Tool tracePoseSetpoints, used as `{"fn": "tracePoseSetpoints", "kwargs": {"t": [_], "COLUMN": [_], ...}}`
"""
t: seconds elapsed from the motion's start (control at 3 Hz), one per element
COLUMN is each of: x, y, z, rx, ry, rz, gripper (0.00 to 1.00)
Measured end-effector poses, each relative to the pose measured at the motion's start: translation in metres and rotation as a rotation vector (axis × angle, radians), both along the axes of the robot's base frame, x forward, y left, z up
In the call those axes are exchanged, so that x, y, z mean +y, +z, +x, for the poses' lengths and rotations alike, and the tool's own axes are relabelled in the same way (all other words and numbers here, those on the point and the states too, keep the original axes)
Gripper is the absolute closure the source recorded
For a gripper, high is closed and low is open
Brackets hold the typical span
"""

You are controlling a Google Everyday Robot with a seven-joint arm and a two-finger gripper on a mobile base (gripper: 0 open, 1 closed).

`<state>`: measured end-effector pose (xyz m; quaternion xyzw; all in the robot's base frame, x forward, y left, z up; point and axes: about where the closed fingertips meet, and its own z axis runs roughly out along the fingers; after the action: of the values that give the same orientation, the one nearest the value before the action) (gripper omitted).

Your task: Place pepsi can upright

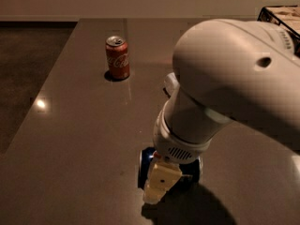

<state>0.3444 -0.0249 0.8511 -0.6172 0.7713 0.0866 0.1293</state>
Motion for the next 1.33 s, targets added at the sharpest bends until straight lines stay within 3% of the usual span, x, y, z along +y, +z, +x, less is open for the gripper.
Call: {"fn": "tracePoseSetpoints", "kwargs": {"t": [0.33,0.67,1.0,1.33], "x": [0.001,-0.004,-0.008,-0.009], "y": [0.0,0.01,0.031,0.056], "z": [0.002,0.004,0.008,0.015], "rx": [0.03,0.068,0.101,0.117], "ry": [0.005,0.014,0.046,0.076], "rz": [-0.004,0.045,0.175,0.35], "gripper": [0.41,0.64,0.87,1.0]}}
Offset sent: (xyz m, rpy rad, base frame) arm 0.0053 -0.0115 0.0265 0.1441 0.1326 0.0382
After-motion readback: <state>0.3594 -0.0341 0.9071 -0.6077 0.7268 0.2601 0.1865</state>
